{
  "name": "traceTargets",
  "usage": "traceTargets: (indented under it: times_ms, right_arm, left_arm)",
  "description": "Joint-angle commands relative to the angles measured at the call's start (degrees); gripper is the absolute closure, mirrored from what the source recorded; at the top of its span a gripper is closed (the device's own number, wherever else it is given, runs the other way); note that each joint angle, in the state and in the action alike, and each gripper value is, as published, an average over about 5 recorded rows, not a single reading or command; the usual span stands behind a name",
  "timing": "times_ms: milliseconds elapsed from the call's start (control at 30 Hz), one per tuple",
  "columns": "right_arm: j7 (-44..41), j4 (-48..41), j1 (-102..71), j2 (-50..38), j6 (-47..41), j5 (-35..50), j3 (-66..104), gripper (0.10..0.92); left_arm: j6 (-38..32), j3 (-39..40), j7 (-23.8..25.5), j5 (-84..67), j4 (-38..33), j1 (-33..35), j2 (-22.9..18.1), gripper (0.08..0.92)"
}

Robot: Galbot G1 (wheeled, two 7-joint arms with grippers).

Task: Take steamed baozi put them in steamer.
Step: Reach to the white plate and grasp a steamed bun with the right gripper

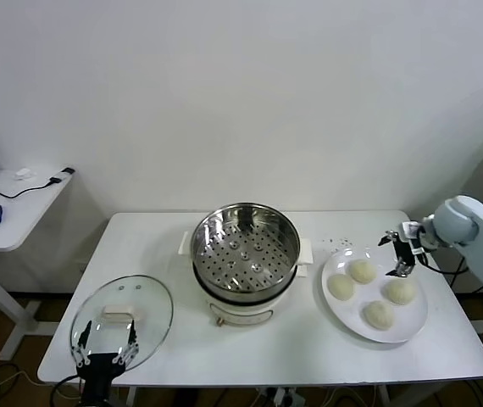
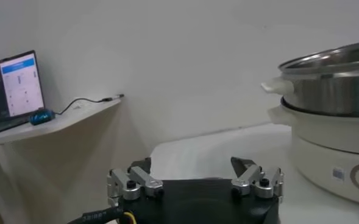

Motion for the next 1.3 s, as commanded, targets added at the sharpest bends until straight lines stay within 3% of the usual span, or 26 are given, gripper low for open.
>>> traceTargets:
  times_ms: [33, 500, 1033, 1300]
  right_arm:
    - [-3.91, -8.20, 11.85, 5.77, 1.14, -1.73, -15.18, 0.203]
    - [-0.26, -17.57, 0.71, 13.39, 1.55, -3.56, -3.54, 0.203]
    - [-1.22, -20.65, -0.05, 16.28, 1.83, -4.48, -0.57, 0.204]
    - [-2.09, -20.52, 0.31, 16.41, 1.65, -3.97, -1.01, 0.307]
  left_arm:
    - [0.10, -0.12, -0.21, -0.12, 0.32, 0.00, 0.07, 0.177]
    - [0.13, -0.80, -0.21, 0.21, 1.90, -0.43, 0.24, 0.177]
    - [-0.28, -1.19, -0.42, 0.29, 2.77, -0.05, 0.22, 0.177]
    - [-0.50, -1.32, -0.45, -0.50, 2.92, 0.12, 0.45, 0.177]
